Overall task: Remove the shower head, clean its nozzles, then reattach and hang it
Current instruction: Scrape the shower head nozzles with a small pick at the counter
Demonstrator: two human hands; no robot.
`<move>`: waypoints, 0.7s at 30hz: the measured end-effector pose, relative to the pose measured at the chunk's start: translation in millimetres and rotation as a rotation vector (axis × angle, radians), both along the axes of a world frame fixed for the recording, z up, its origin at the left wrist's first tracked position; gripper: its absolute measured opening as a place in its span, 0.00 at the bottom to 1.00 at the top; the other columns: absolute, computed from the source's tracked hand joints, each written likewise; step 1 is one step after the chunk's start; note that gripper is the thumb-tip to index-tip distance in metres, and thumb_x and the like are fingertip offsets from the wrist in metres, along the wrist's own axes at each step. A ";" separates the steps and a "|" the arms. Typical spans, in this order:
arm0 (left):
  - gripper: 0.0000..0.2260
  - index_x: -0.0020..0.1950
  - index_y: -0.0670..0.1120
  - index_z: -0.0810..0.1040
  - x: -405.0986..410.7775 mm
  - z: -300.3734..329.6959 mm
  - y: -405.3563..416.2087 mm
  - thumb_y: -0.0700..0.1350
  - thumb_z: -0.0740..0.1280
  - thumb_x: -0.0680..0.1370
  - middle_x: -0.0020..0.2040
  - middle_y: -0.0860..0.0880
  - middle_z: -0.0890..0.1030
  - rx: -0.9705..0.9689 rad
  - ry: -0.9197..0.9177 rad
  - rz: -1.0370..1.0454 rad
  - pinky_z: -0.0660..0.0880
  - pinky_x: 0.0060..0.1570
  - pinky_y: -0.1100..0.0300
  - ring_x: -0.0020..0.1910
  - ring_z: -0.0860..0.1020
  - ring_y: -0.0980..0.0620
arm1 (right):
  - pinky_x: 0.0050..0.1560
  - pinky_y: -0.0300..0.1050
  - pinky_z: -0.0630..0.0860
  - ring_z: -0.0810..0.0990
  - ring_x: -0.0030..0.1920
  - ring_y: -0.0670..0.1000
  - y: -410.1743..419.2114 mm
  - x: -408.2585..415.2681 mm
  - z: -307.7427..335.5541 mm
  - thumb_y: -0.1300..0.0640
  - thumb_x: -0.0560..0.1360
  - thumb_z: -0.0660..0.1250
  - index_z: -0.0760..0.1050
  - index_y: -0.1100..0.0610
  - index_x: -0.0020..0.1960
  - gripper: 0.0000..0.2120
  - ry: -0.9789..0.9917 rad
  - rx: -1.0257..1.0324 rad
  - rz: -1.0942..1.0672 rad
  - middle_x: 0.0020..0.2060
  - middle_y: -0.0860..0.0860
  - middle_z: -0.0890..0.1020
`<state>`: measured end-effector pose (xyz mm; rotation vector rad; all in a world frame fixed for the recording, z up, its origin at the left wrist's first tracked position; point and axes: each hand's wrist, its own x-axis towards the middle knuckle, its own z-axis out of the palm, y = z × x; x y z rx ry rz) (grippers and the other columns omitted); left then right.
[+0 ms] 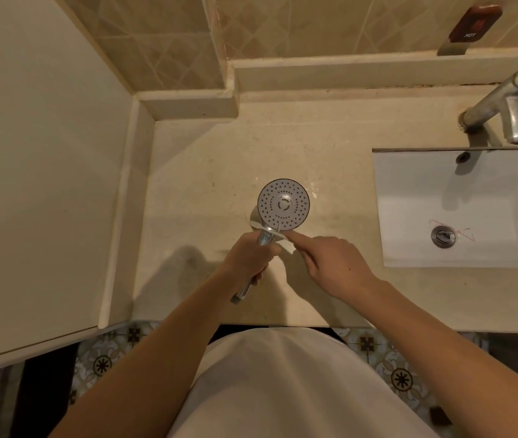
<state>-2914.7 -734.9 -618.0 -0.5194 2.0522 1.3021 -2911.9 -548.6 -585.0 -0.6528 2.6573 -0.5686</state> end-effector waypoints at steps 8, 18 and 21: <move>0.04 0.45 0.42 0.74 -7.1 0.8 0.6 0.42 0.66 0.76 0.27 0.48 0.73 0.042 -0.024 0.069 0.68 0.20 0.62 0.18 0.68 0.54 | 0.38 0.52 0.77 0.81 0.40 0.56 11.4 -9.2 4.0 0.57 0.80 0.58 0.67 0.46 0.73 0.22 0.080 -0.188 -0.180 0.43 0.53 0.84; 0.04 0.47 0.42 0.76 1.4 -2.0 -3.0 0.43 0.67 0.75 0.24 0.50 0.74 0.064 -0.096 0.080 0.69 0.21 0.61 0.19 0.69 0.54 | 0.40 0.53 0.77 0.81 0.42 0.57 20.6 -2.5 -2.8 0.56 0.81 0.56 0.63 0.43 0.75 0.23 -0.012 -0.137 -0.087 0.45 0.54 0.85; 0.04 0.46 0.43 0.75 1.5 -0.8 -1.9 0.43 0.67 0.75 0.24 0.50 0.74 0.069 -0.088 0.056 0.69 0.22 0.61 0.20 0.69 0.53 | 0.40 0.52 0.77 0.81 0.42 0.56 19.5 2.3 -5.6 0.55 0.81 0.54 0.62 0.42 0.75 0.23 0.005 -0.107 -0.076 0.45 0.53 0.84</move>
